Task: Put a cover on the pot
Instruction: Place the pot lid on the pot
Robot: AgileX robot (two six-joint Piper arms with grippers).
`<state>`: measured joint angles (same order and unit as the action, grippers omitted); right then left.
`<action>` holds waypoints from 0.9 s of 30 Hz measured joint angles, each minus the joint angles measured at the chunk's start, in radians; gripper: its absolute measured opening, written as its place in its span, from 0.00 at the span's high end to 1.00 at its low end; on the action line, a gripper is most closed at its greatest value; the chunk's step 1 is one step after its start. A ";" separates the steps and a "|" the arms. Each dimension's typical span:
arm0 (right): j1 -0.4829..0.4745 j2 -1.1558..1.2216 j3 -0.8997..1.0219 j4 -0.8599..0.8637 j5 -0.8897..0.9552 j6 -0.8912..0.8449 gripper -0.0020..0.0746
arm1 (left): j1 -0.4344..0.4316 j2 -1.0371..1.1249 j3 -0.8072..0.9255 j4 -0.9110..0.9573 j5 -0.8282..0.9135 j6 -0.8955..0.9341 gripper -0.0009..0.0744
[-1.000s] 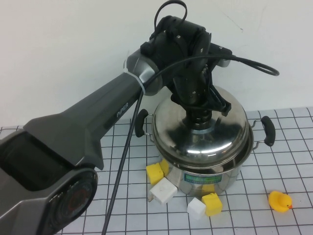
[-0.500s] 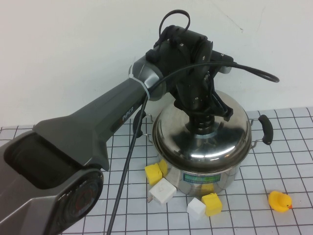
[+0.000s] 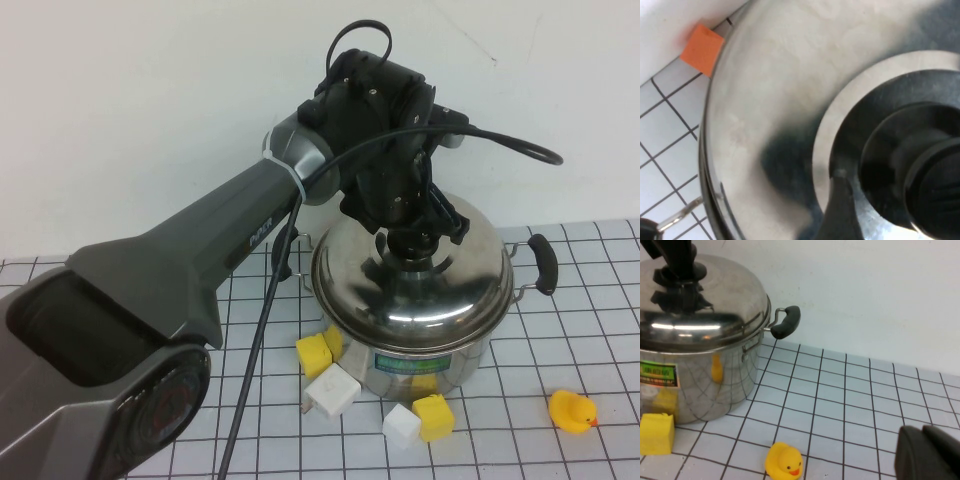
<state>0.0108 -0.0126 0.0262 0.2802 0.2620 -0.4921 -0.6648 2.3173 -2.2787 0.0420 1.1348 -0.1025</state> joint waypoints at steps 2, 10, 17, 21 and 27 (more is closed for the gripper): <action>0.000 0.000 0.000 0.000 0.000 0.000 0.98 | 0.000 -0.004 -0.004 0.004 0.000 -0.002 0.35; 0.000 0.000 0.000 0.000 0.000 0.000 0.98 | 0.000 -0.006 -0.005 0.014 -0.024 -0.003 0.34; 0.000 0.000 0.000 0.000 0.000 0.000 0.98 | 0.000 -0.006 -0.005 0.014 -0.026 -0.006 0.34; 0.000 0.000 0.000 0.000 0.000 0.000 0.98 | 0.000 -0.006 -0.005 -0.001 -0.026 -0.008 0.34; 0.000 0.000 0.000 0.000 0.000 0.000 0.98 | 0.000 -0.006 -0.005 -0.069 -0.035 -0.008 0.34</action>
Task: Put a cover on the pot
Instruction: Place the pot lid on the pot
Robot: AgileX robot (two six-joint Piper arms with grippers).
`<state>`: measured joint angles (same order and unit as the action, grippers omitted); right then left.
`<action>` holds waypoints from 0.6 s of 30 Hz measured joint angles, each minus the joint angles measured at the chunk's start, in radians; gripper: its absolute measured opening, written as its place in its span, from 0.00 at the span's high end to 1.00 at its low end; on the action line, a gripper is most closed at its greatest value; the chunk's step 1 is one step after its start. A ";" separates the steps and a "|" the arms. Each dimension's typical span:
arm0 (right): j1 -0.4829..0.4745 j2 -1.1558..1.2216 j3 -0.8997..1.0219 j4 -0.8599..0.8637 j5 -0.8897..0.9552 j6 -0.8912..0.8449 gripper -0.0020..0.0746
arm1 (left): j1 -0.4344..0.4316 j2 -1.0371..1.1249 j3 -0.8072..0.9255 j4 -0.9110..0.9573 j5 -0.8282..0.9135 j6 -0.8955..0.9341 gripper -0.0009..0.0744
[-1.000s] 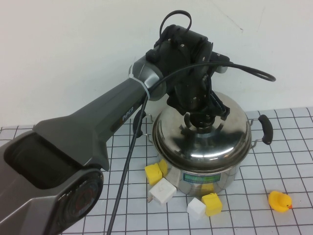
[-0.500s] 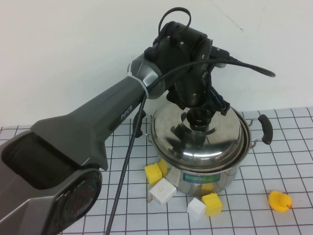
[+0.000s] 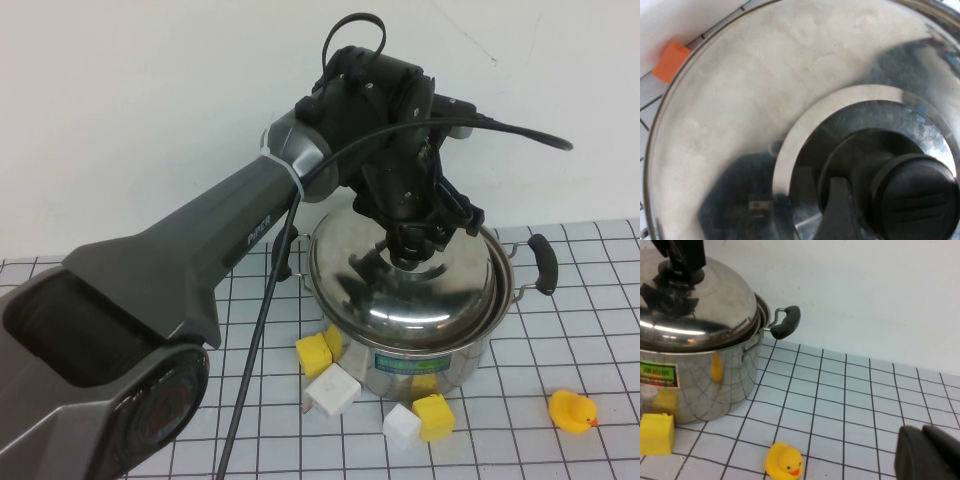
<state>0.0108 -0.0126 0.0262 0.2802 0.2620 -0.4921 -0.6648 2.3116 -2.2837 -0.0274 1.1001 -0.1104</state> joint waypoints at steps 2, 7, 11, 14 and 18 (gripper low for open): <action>0.000 0.000 0.000 0.000 0.000 0.000 0.98 | 0.000 0.000 0.000 0.000 -0.002 0.000 0.34; 0.000 0.000 0.000 0.000 0.000 0.000 0.98 | 0.000 0.000 0.000 -0.009 -0.003 0.000 0.34; 0.000 0.000 0.000 0.000 0.000 0.000 0.98 | 0.000 0.000 0.000 -0.018 -0.003 0.000 0.39; 0.000 0.000 0.000 0.000 0.000 0.000 0.98 | 0.000 0.000 0.000 -0.009 -0.003 0.000 0.50; 0.000 0.000 0.000 0.000 0.000 0.000 0.98 | 0.000 0.000 0.000 -0.004 -0.003 0.000 0.55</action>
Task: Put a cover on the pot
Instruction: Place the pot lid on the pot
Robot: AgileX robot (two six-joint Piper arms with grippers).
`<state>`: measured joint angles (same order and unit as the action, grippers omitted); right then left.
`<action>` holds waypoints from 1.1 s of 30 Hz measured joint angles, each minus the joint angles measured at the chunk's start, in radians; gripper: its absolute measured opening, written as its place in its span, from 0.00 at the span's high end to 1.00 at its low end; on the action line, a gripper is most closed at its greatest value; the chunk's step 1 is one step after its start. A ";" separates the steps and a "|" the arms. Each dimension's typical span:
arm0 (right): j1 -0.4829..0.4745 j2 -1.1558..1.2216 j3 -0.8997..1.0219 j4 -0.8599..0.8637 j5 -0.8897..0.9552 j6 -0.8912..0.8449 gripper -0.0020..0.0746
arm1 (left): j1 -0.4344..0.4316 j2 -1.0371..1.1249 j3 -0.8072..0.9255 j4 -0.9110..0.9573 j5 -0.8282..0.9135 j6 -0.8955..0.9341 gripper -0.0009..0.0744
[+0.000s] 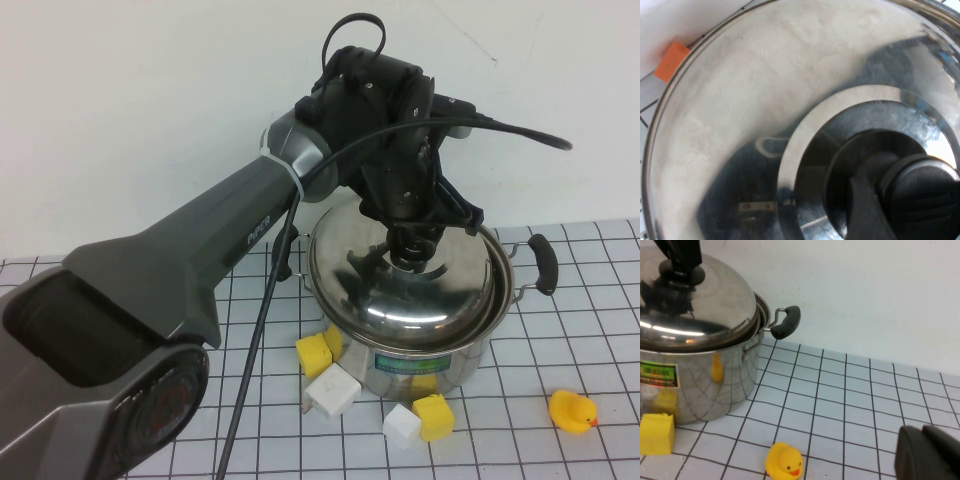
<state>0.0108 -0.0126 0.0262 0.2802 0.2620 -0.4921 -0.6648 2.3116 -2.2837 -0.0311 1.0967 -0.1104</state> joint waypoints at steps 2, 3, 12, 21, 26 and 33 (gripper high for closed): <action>0.000 0.000 0.000 0.000 0.000 0.000 0.98 | 0.000 0.000 0.000 0.002 0.000 0.000 0.55; 0.000 0.000 0.000 0.000 0.000 0.000 0.98 | 0.000 0.000 0.000 0.002 0.000 0.000 0.55; 0.000 0.000 0.000 0.000 0.000 0.000 0.98 | 0.000 0.000 0.000 -0.010 -0.010 -0.016 0.55; 0.000 0.000 0.000 0.000 0.000 0.000 0.98 | 0.000 -0.001 0.000 -0.018 -0.014 -0.019 0.55; 0.000 0.000 0.000 0.000 0.000 0.000 0.98 | 0.000 -0.006 0.000 -0.027 -0.025 -0.019 0.55; 0.000 0.000 0.000 0.000 0.000 0.000 0.98 | -0.001 -0.025 0.000 -0.045 -0.029 -0.021 0.55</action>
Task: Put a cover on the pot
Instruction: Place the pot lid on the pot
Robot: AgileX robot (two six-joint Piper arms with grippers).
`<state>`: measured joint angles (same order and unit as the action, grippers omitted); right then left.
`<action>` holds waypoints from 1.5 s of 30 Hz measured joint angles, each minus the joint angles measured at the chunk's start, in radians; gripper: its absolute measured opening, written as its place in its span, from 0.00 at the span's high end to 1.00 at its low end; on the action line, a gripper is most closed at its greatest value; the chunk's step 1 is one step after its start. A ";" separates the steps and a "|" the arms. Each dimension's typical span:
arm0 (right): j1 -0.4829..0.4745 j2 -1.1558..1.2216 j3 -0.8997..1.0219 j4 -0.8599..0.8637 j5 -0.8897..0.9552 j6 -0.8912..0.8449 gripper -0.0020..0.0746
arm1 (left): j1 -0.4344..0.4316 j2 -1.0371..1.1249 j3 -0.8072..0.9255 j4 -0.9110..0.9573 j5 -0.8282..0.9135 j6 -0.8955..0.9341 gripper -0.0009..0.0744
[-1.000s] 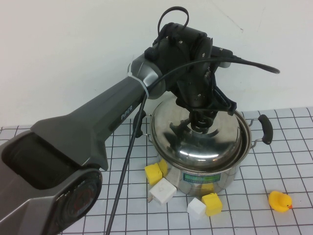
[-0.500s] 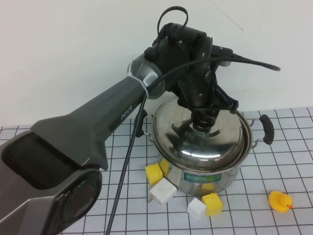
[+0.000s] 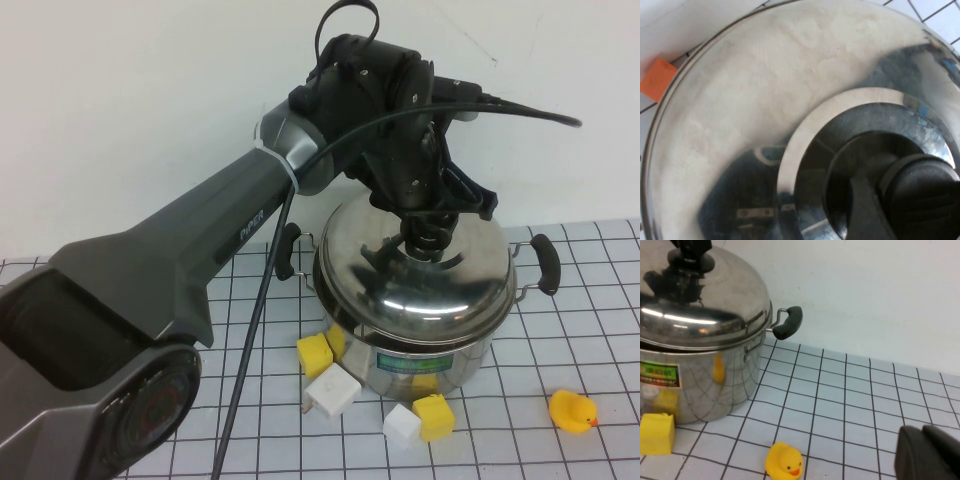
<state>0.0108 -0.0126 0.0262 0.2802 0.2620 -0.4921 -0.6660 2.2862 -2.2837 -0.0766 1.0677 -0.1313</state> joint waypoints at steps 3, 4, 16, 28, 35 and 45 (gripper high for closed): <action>0.000 0.000 0.000 0.000 0.000 0.000 0.98 | 0.000 -0.002 0.000 -0.002 0.000 0.000 0.55; 0.000 0.000 0.000 0.000 0.000 0.000 0.98 | 0.000 -0.002 0.000 -0.002 0.000 0.000 0.55; 0.000 0.000 0.000 0.000 0.000 0.000 0.98 | -0.001 0.000 0.000 0.011 0.048 0.000 0.55; 0.000 0.000 0.000 0.000 0.000 0.000 0.98 | -0.001 0.000 0.000 0.005 0.048 0.000 0.40; 0.000 0.000 0.000 0.000 0.000 0.000 0.98 | -0.001 -0.012 0.000 0.005 0.050 0.000 0.41; 0.000 0.000 0.000 0.000 0.000 0.000 0.98 | -0.006 -0.169 -0.002 0.015 0.056 0.008 0.41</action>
<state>0.0108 -0.0126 0.0262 0.2802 0.2620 -0.4921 -0.6716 2.1173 -2.2861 -0.0615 1.1237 -0.1228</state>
